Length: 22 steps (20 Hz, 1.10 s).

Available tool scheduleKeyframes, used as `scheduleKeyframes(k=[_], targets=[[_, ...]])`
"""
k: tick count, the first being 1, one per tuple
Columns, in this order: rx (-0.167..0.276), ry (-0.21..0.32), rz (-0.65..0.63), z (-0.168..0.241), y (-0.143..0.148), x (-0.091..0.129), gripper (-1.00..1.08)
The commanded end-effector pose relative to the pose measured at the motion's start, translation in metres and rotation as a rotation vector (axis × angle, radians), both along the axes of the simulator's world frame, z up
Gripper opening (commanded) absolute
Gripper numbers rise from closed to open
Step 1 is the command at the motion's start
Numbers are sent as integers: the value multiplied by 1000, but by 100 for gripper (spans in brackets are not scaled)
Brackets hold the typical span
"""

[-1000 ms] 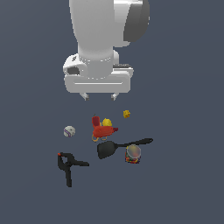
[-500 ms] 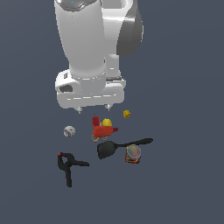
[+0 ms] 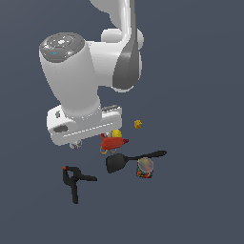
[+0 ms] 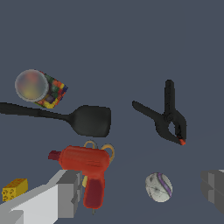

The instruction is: Pick up a designated object from a clutter of objects.

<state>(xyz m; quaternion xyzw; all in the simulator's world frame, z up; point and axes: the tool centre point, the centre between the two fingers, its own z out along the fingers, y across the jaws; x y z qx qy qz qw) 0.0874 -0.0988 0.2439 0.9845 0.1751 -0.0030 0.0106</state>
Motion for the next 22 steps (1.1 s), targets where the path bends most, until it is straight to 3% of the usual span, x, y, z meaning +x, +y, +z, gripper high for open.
scheduleKeyframes(k=[1, 12, 22], targets=[[1, 1, 53, -14, -10, 11, 100], [9, 5, 278, -81, -54, 48, 100], [18, 5, 458, -143, -90, 67, 100]])
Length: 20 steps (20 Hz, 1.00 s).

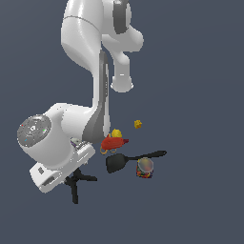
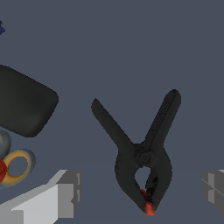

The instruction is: Pick up a designated object from a clutter of objects.

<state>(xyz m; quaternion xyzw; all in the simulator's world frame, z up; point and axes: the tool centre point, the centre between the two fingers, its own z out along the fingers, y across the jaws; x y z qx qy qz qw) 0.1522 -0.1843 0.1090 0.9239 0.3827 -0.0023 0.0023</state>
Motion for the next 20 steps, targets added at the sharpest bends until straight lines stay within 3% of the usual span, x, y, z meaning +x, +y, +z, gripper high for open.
scheduleKeyframes(k=[1, 20], targets=[[2, -1, 37, -13, -7, 3, 100], [6, -1, 108, -53, -22, 6, 100]])
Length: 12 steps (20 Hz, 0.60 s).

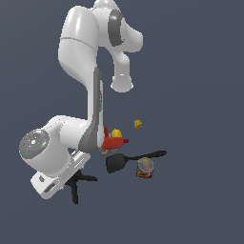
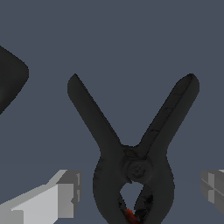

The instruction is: Pick up a designated object from a clutter of objects.

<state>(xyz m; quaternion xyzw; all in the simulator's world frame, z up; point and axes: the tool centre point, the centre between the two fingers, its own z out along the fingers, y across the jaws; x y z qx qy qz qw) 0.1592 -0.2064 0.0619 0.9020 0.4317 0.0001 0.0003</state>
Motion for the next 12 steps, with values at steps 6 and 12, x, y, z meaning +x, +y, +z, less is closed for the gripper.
scheduleKeyframes(k=[6, 12], targets=[[0, 1, 3, -37, 0, -1, 100], [0, 0, 4, -43, 0, 0, 100]])
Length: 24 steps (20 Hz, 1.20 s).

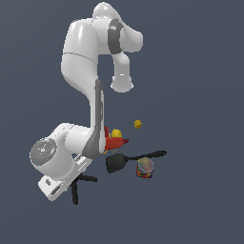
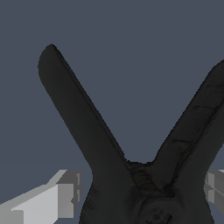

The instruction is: Pick up a designated object from a clutter of objects.

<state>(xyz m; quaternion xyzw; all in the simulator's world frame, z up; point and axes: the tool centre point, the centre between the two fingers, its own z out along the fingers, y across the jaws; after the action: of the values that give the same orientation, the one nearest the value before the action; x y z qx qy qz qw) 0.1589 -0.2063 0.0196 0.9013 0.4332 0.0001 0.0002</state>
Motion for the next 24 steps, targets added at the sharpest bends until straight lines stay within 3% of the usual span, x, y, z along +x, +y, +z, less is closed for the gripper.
scheduleKeyframes(k=[1, 2, 16, 24], targets=[[0, 0, 0, 0, 0, 0, 100], [0, 0, 0, 0, 0, 0, -100], [0, 0, 0, 2, 2, 0, -100], [0, 0, 0, 24, 16, -7, -100]])
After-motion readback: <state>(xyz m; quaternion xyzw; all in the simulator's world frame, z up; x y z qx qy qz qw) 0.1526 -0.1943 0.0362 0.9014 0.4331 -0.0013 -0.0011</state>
